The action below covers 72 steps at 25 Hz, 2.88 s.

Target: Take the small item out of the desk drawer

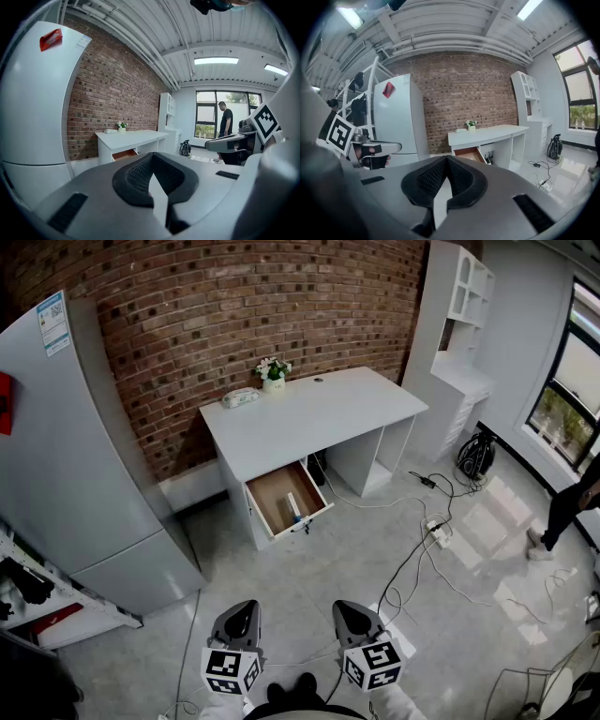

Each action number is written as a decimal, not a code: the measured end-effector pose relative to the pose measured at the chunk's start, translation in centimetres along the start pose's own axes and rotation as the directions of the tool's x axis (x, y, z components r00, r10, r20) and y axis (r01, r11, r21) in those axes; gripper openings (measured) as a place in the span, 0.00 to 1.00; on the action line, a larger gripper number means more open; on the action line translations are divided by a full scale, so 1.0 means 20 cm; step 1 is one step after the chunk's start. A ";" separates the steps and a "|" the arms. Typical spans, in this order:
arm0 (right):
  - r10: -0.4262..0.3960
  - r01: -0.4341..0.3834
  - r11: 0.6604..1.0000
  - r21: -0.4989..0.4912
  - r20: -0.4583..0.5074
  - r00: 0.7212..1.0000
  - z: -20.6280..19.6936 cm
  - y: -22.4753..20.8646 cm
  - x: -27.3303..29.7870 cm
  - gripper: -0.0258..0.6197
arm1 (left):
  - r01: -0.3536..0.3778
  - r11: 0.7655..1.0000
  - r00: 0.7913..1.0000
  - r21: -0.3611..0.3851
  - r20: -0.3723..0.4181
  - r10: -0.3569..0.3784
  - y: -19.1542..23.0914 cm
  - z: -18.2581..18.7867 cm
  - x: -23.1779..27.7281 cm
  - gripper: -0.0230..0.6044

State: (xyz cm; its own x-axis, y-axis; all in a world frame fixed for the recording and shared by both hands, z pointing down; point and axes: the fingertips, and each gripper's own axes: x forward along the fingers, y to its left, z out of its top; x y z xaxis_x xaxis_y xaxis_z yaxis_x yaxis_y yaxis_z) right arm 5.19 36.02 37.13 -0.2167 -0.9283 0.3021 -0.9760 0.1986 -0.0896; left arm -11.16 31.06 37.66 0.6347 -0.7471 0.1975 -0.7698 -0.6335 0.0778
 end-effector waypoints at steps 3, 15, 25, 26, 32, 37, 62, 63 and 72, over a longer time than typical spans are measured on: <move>-0.007 0.007 1.000 0.012 0.005 1.000 0.01 -0.03 -0.01 0.08 | 0.002 1.000 1.000 0.001 0.002 -0.002 -0.02 0.01 0.02 0.06; 0.019 -0.019 1.000 0.009 0.041 0.999 0.03 -0.12 -0.03 0.08 | -0.008 1.000 1.000 0.015 0.016 0.008 -0.12 0.02 0.09 0.06; 0.025 -0.026 0.999 0.021 0.063 0.998 0.07 -0.17 -0.01 0.08 | -0.018 0.999 1.000 0.032 0.021 0.018 -0.14 0.05 0.14 0.06; 0.026 -0.027 0.999 0.024 0.067 0.997 0.08 -0.17 0.00 0.08 | -0.018 0.999 1.000 0.032 0.022 0.017 -0.13 0.05 0.15 0.06; 0.013 -0.015 0.999 0.030 0.091 0.996 0.13 -0.24 0.10 0.10 | -0.009 1.000 1.000 0.027 0.003 0.009 -0.06 0.05 0.27 0.06; 0.015 -0.019 0.998 0.062 0.065 0.998 0.12 -0.30 0.26 0.24 | -0.021 1.000 1.000 0.016 0.001 0.021 0.04 0.03 0.41 0.06; -0.029 0.037 0.996 0.078 -0.097 0.995 0.32 -0.57 1.62 0.42 | 0.024 0.999 0.998 -0.030 -0.056 -0.026 0.98 0.10 1.49 0.06; -0.030 0.037 0.996 0.077 -0.100 0.995 0.33 -0.58 1.65 0.42 | 0.026 0.999 0.998 -0.032 -0.058 -0.028 1.00 0.10 1.52 0.06; -0.026 0.040 0.996 0.084 -0.162 0.986 0.25 -0.68 1.88 0.42 | 0.047 0.998 0.995 -0.037 -0.083 -0.050 1.07 0.05 1.71 0.06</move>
State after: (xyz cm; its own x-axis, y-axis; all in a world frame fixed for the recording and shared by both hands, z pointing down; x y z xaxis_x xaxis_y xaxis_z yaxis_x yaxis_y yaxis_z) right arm 10.40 -3.12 44.85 -0.1920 -0.8699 0.4543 -0.9785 0.1340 -0.1569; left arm -5.90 -8.30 45.06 0.6645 -0.6953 0.2738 -0.7412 -0.6600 0.1227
